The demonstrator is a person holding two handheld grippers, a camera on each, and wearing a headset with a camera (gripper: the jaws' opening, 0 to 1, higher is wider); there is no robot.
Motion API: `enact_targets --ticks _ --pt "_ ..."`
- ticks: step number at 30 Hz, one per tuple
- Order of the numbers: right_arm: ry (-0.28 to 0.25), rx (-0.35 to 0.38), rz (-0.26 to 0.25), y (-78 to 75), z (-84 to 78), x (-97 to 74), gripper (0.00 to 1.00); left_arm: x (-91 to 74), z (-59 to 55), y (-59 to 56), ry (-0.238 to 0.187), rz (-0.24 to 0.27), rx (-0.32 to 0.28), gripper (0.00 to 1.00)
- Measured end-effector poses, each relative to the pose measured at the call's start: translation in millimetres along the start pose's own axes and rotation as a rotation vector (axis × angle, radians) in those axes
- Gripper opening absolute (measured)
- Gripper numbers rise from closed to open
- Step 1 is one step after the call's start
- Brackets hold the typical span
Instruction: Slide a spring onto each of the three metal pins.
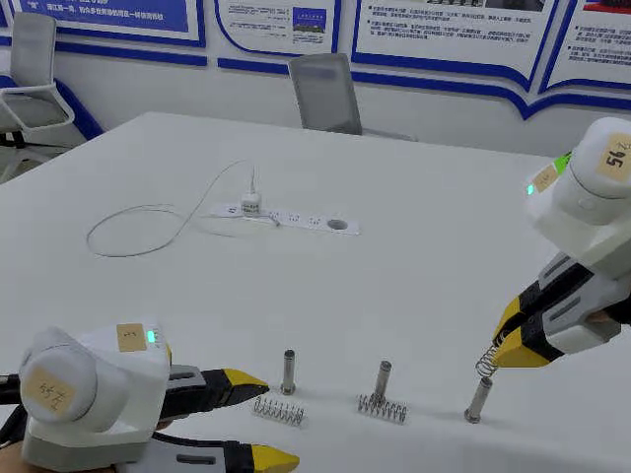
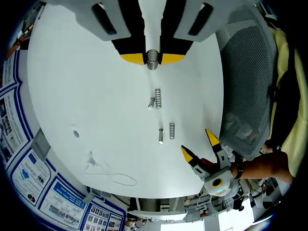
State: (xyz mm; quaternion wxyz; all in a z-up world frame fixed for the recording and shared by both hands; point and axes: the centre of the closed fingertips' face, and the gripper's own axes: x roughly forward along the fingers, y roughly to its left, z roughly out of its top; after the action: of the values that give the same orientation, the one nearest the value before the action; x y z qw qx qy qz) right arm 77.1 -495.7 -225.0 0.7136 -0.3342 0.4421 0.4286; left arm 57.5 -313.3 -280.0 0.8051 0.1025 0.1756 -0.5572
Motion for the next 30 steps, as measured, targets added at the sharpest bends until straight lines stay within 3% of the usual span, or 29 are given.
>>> enact_targets --ticks 12,30 --pt "0.085 0.014 -0.017 -19.9 -19.9 16.8 0.12 -1.0 -5.1 3.9 0.000 0.020 -0.016 0.52" --pt "0.132 0.030 0.025 -20.2 -28.8 39.8 0.12 -1.6 -8.5 4.9 0.006 0.022 -0.027 0.52"
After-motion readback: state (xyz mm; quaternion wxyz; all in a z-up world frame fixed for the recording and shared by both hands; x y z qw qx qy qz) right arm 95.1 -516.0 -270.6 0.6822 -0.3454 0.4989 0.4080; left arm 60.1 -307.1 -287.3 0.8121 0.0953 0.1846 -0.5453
